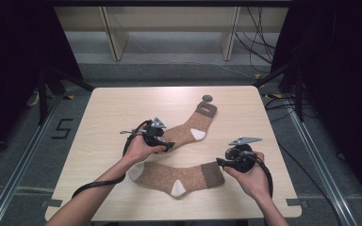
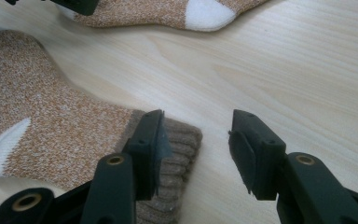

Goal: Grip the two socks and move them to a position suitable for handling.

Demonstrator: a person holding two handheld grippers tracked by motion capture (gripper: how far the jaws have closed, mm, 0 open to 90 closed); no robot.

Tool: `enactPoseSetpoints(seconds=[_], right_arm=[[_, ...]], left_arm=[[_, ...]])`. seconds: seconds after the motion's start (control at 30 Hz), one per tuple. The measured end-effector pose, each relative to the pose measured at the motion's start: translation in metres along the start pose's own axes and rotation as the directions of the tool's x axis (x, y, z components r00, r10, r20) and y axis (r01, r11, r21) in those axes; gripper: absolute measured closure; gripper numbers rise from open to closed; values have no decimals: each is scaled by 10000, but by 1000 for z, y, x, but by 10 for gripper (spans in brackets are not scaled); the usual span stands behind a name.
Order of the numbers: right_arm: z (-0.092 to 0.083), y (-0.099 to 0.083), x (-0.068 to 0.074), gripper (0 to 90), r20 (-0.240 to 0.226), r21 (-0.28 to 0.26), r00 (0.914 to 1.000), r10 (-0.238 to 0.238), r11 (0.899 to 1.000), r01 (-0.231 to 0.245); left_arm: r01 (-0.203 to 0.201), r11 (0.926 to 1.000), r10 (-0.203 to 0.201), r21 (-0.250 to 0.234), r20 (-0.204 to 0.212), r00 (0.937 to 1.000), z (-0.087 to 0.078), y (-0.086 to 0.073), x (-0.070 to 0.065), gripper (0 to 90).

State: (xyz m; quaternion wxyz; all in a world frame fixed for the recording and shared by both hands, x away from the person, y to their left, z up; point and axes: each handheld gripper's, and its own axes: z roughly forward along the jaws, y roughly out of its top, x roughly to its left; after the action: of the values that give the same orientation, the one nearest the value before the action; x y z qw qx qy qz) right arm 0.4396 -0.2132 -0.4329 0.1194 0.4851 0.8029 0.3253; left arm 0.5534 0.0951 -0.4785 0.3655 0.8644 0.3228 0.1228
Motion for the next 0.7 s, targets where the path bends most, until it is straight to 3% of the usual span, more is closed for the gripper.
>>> enactPoseSetpoints(seconds=[0.17,0.2,0.23,0.4,0.43,0.53,0.6,0.7], right_arm=[[0,1,1,547,-48,32,10000,-45,10000,46],[3,0,0,546,44,-346,9997,-228,9991,229],[1,0,0,545,-9,-142,9996,-266,9995,266],[2,-2,-2,543,-92,-168,9993,-370,9992,369],[1,-2,-2,543,-47,-115,9997,-257,9996,256],[2,-3,-3,543,-40,-210,9994,-355,9992,354],[2,-3,-1,543,-76,-186,9998,-208,9996,207],[3,-4,-1,544,-117,-184,9995,-308,9994,306]], left_arm=[[2,9994,0,350,-56,10000,12,3,0,288],[23,9989,-21,463,-41,10000,15,3,1,289],[74,9983,-73,575,-30,10000,18,2,1,290],[68,9971,-62,754,-86,9999,22,2,2,328],[-130,9966,132,815,-11,9999,22,2,3,359],[-18,9973,20,739,-18,10000,21,2,4,467],[-58,9975,62,702,-62,10000,20,2,4,601],[-186,9968,197,782,-133,9997,19,2,3,713]])
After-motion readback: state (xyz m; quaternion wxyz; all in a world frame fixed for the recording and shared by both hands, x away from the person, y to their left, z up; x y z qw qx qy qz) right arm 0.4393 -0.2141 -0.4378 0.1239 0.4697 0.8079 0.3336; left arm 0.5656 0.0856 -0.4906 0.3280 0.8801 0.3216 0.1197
